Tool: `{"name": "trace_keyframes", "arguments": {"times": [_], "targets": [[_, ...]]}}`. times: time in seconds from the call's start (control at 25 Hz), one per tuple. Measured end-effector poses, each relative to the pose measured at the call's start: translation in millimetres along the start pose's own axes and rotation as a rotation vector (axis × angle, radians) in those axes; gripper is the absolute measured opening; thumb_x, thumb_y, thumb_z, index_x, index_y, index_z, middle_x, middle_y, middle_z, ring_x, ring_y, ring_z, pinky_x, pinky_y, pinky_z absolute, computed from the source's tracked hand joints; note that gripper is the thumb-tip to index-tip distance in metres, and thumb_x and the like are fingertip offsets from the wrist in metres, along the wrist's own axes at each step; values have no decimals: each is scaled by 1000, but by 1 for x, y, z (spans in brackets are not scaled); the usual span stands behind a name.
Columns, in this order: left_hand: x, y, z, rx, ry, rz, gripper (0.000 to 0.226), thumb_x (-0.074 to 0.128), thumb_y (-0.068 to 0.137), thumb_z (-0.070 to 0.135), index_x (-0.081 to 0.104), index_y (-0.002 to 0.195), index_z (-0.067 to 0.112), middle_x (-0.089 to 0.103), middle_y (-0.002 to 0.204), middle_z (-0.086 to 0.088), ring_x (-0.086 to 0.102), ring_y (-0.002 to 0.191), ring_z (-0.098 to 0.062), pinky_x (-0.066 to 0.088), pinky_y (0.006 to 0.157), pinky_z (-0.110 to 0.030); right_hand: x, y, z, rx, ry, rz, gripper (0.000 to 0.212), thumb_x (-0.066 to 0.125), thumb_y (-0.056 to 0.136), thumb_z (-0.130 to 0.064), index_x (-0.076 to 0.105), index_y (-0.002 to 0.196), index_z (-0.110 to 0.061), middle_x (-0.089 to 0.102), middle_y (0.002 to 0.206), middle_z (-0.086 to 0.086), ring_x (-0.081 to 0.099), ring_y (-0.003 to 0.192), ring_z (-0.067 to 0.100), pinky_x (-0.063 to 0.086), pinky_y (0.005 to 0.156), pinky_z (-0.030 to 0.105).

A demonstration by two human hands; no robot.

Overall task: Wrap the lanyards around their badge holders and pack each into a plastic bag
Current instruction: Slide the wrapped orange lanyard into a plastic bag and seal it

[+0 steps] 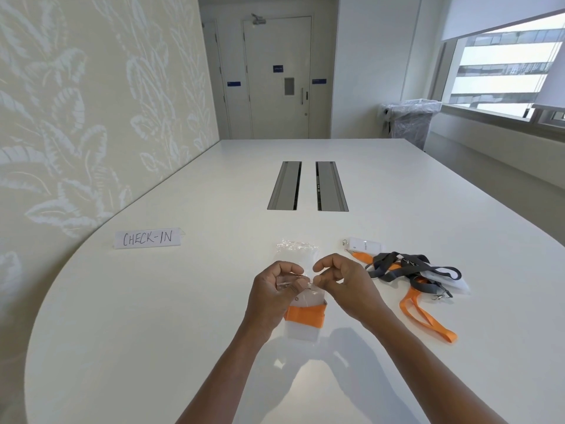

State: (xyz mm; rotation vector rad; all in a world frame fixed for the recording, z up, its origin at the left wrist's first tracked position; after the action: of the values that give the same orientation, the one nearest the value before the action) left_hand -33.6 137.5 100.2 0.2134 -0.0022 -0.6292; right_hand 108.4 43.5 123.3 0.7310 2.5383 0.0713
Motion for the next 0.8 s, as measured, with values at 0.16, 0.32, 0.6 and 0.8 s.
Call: {"name": "trace_keyframes", "arguments": {"times": [0.16, 0.32, 0.6, 0.8], "targets": [[-1, 0, -14, -156, -139, 33, 43, 85, 65, 36, 70, 104, 29, 78, 87, -2, 73, 87, -19, 56, 70, -28, -4, -4, -1, -4, -19, 74, 22, 69, 92, -14, 60, 92, -34, 74, 73, -12, 65, 72, 1, 44, 60, 14], [-6, -1, -18, -203, -194, 86, 50, 87, 61, 33, 66, 106, 23, 77, 84, -1, 71, 82, -19, 57, 66, -29, -4, -6, 1, 32, 27, 78, 11, 72, 91, -23, 65, 85, -29, 71, 68, -5, 63, 61, 9, 51, 57, 23], [-8, -5, -17, -204, -271, 97, 69, 91, 45, 38, 64, 105, 18, 74, 90, -13, 69, 83, -25, 55, 68, -33, 9, -10, 0, 76, 143, -70, 11, 75, 87, -34, 74, 79, -26, 72, 77, 2, 64, 64, 10, 56, 61, 28], [-4, -7, -13, -172, -231, 28, 54, 87, 64, 35, 69, 113, 25, 78, 92, -9, 73, 90, -22, 55, 72, -32, 6, -10, 0, 88, 152, -64, 16, 82, 80, -35, 74, 78, -21, 71, 73, -5, 65, 60, 9, 55, 57, 23]]}}
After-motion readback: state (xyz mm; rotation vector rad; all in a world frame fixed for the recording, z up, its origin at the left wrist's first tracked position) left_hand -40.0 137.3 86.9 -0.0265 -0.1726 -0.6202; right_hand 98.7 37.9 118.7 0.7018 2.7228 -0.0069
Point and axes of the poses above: each hand's wrist, its own y-axis towards the middle knuckle, its own x-axis out of the palm, z = x × y, the point moved 10 cm from there along y, towards the middle knuckle
